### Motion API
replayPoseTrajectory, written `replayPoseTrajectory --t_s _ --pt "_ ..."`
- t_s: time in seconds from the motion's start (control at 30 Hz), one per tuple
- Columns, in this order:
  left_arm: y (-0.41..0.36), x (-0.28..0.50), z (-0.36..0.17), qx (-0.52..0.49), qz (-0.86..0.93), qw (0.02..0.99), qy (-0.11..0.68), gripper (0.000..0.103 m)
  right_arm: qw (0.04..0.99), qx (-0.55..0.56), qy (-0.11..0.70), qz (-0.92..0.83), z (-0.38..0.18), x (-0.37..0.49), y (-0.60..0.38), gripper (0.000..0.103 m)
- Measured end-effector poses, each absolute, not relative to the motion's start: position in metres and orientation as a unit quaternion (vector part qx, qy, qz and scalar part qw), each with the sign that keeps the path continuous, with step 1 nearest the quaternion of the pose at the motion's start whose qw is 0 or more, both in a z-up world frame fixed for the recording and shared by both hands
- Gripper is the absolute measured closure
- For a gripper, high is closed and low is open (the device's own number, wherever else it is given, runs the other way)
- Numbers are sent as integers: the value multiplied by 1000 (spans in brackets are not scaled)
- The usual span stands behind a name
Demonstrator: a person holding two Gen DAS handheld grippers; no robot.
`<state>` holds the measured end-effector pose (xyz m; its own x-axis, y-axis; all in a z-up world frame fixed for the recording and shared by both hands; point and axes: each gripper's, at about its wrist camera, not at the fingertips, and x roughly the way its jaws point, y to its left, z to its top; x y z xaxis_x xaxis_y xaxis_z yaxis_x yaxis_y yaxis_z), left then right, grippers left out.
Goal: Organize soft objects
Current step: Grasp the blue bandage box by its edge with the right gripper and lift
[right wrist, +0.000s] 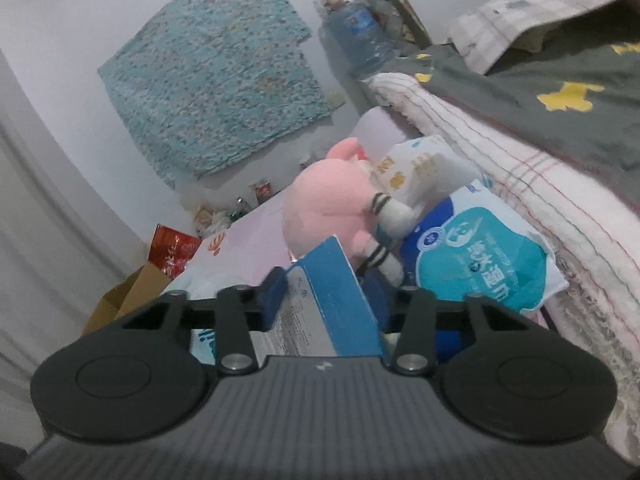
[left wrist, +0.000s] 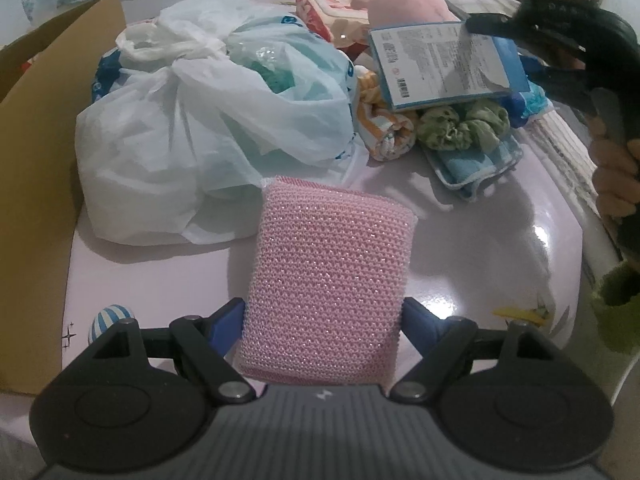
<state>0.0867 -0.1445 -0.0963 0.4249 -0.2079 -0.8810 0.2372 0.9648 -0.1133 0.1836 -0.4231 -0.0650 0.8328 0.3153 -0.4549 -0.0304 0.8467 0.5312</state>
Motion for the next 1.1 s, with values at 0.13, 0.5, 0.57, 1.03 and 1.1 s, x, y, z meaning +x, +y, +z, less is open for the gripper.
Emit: replayPoseTrajectory --t_s 0.13,0.5,0.57,1.03,1.1 --pt "-139 83 -93 12 -129 847 515 19 930 230 267 106 -56 174 -412 88" --pt "-127 78 -89 0 -114 853 510 19 959 74 227 149 -25 113 -371 98" --pt "-127 77 -89 -1 -113 854 509 19 962 30 225 152 -20 97 -362 98" --pt "-123 71 -82 -11 -107 863 493 19 931 -181 231 218 -19 -10 -315 98" --pt "-123 70 -81 -12 -106 865 491 19 921 -191 246 234 -24 -22 -310 98"
